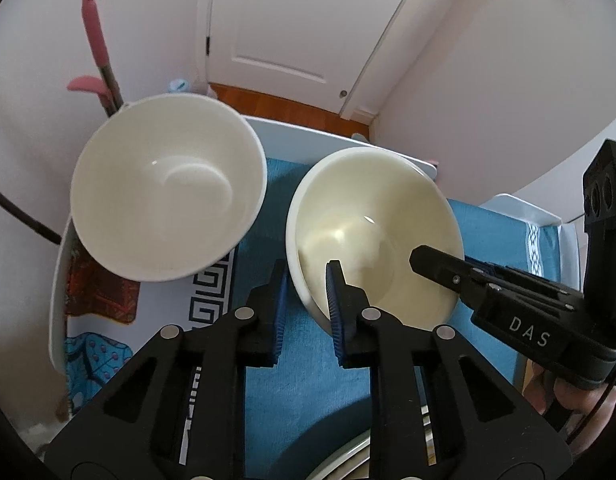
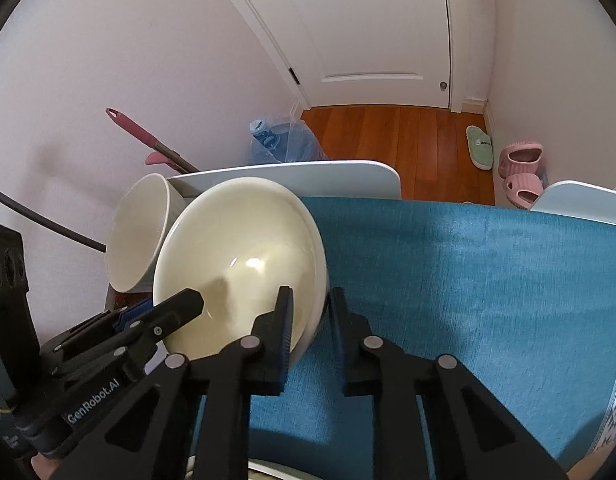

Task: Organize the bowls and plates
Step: 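Grip the rim of the cream bowl with both tools, then lower the cream bowl into the beige dish and open both tools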

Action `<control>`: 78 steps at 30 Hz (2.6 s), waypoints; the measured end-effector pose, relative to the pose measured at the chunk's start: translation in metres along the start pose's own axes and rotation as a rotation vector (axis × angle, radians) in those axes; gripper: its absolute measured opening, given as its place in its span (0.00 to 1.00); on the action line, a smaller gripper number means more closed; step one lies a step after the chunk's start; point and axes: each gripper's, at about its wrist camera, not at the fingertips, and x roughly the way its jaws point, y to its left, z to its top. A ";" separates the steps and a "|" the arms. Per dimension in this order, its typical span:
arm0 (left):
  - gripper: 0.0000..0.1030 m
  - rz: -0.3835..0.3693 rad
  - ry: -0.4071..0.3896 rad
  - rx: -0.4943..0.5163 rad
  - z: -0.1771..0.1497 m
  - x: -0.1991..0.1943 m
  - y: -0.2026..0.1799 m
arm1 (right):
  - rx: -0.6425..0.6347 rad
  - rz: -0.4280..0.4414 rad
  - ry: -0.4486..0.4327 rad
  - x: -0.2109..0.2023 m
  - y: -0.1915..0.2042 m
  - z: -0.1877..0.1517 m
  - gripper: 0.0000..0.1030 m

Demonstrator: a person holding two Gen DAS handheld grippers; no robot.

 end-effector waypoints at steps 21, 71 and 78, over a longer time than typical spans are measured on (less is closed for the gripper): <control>0.16 -0.033 -0.169 0.130 -0.058 -0.142 -0.149 | -0.012 0.000 -0.255 -0.185 -0.030 -0.068 0.15; 0.16 0.015 0.160 0.421 -0.187 0.004 -0.342 | 0.174 -0.227 -0.053 -0.198 -0.242 -0.206 0.15; 0.16 0.019 0.151 0.432 -0.185 -0.003 -0.343 | 0.170 -0.240 -0.059 -0.203 -0.241 -0.204 0.15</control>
